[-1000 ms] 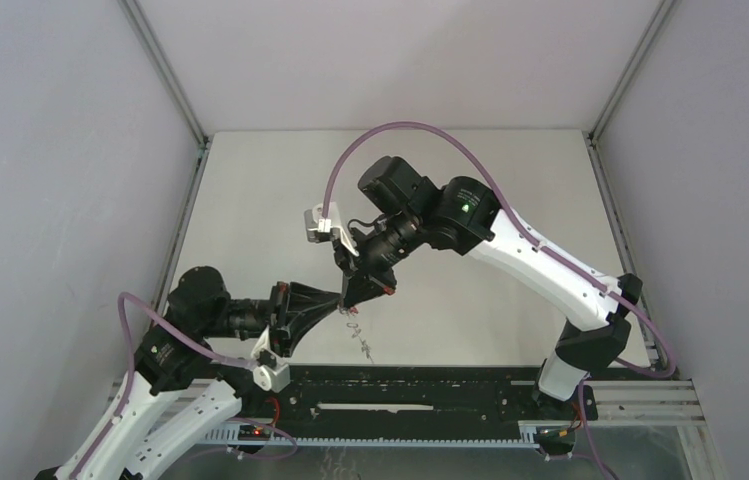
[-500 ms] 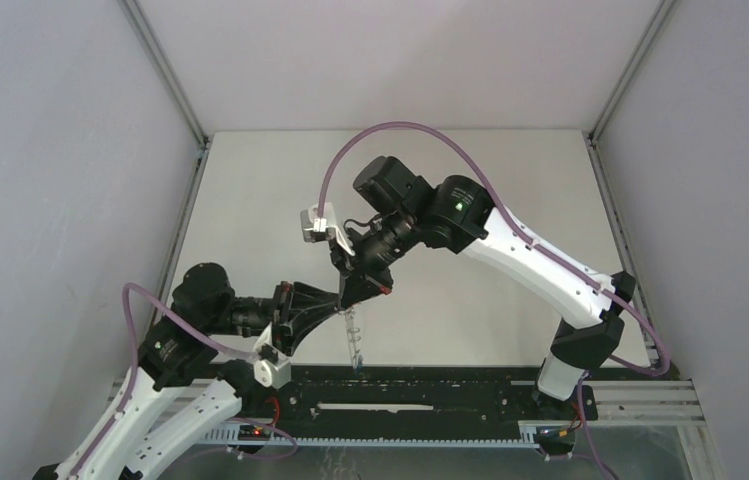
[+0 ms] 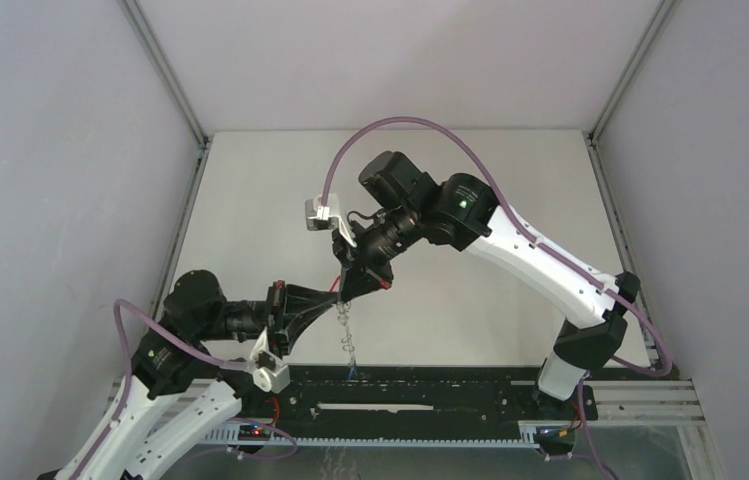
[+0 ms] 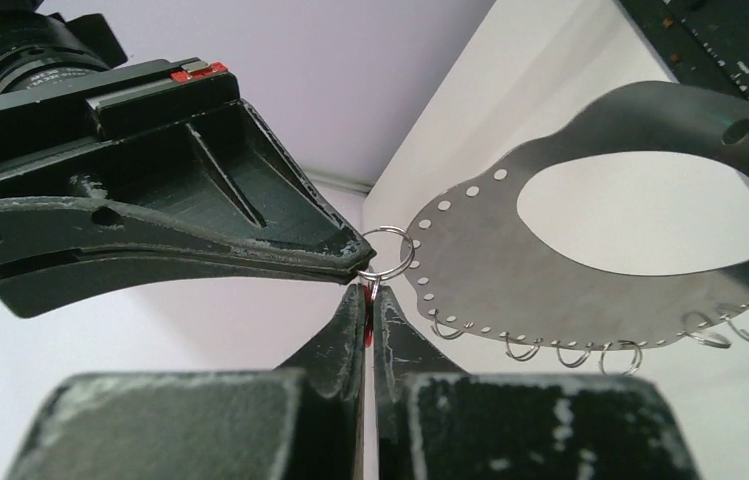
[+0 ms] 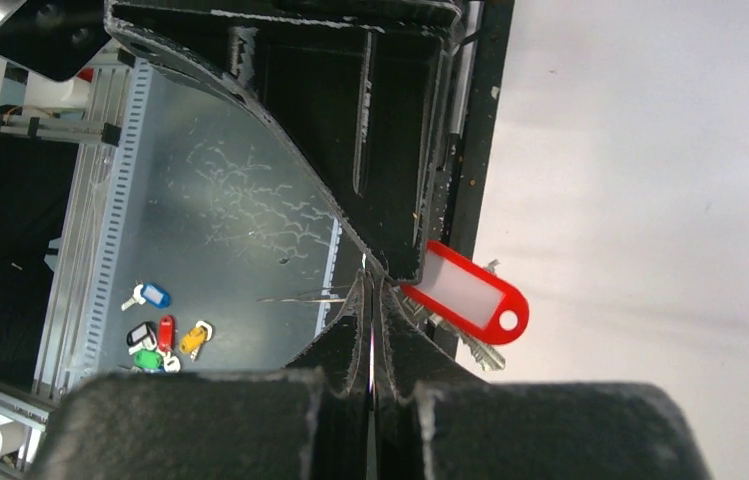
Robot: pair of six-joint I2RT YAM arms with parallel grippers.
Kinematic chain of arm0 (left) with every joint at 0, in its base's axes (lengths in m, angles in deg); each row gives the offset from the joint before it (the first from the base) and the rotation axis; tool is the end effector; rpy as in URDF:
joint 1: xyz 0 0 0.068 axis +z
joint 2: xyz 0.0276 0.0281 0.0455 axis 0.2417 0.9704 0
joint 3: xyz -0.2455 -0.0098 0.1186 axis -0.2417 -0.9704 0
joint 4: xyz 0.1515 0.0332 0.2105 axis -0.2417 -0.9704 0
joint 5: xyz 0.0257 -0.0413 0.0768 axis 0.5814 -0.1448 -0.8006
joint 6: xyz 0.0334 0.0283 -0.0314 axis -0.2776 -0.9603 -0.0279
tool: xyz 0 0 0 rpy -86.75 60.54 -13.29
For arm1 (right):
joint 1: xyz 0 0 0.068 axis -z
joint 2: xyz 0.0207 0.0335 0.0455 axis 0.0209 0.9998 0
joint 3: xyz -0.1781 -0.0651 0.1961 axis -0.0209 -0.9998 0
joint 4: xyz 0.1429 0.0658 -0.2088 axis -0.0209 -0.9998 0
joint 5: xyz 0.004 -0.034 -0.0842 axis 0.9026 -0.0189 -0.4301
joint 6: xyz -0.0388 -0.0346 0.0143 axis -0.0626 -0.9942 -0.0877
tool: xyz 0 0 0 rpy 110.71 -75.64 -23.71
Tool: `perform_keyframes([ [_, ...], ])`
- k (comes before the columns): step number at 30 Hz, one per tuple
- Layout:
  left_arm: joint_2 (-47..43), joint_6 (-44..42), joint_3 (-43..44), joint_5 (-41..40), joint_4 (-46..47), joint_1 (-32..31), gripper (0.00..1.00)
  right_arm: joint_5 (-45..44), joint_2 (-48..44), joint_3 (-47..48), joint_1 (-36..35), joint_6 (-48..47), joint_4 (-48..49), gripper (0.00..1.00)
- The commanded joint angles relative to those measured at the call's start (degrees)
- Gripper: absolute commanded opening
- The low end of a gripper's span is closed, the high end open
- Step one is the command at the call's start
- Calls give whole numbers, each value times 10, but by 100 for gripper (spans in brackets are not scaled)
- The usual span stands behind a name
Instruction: Put the keys on the keyring
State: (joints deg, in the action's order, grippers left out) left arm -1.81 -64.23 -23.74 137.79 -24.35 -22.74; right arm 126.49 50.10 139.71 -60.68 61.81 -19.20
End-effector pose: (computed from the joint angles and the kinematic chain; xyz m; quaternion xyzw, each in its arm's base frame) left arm 0.0505 -0.0718 0.3522 0.7209 0.1809 -0.1352 0.6553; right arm 0.1510 0.3030 0.4438 -0.6368 0.5977 0.4400 0.2088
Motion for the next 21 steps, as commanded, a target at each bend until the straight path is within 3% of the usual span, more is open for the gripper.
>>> perform_keyframes([
  [1, -19, -31, -21, -26, 41, -7, 1, -35, -48, -31, 23, 43, 72, 0],
  [11, -33, -65, -63, -154, 94, -45, 1, -88, -128, -139, 35, 117, 217, 0],
  [17, -27, -70, -69, -199, 94, -76, 12, -123, -172, -211, 30, 151, 299, 0],
  [21, -15, -45, -61, -239, 91, -90, 11, -136, -212, -272, 31, 168, 369, 0],
])
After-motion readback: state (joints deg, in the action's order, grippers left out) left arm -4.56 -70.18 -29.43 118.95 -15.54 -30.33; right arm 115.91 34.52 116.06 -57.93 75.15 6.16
